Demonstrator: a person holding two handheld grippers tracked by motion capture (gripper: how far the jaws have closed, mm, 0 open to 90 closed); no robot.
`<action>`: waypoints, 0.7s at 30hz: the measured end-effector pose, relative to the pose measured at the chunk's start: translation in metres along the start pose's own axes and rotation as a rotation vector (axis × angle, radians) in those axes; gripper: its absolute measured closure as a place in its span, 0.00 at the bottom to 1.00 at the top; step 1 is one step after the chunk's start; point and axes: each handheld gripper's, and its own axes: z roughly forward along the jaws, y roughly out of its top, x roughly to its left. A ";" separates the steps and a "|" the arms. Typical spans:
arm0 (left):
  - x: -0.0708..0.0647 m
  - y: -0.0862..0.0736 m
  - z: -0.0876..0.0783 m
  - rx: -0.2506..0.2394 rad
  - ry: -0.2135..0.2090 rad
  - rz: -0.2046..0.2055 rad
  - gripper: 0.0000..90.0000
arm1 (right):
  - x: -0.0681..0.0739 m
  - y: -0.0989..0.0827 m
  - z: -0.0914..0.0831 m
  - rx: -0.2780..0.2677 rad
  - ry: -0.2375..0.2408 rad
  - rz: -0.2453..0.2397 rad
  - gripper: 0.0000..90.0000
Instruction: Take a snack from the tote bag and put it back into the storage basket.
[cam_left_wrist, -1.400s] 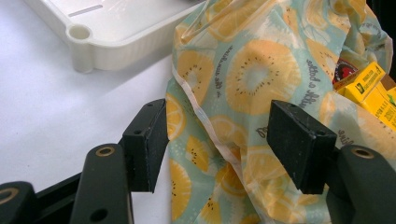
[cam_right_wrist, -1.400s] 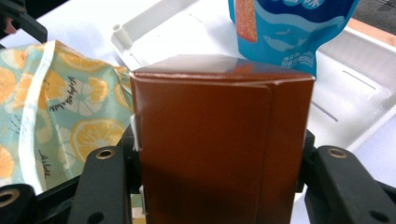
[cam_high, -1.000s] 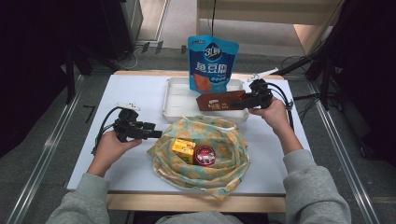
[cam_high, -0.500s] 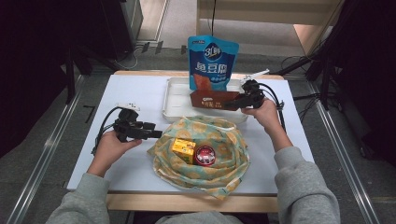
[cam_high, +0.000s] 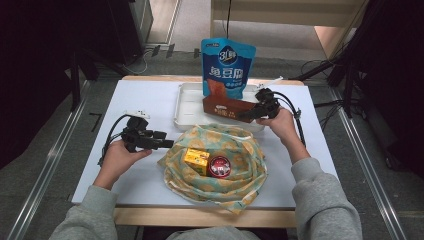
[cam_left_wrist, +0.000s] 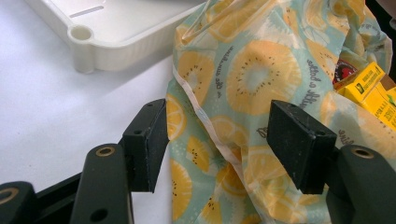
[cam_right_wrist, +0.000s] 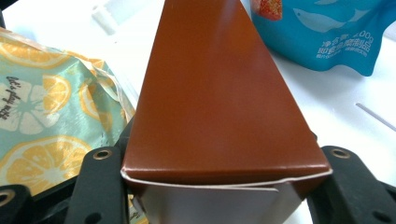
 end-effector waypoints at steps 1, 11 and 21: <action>0.000 0.000 0.000 0.000 0.000 0.000 0.43 | 0.000 0.000 0.000 0.000 0.000 0.000 0.49; 0.000 -0.001 0.000 -0.001 0.003 -0.004 0.43 | -0.001 -0.003 0.008 0.033 0.000 -0.010 0.49; 0.000 -0.001 0.000 0.000 0.002 -0.004 0.43 | -0.002 -0.003 0.017 0.028 -0.012 -0.008 0.49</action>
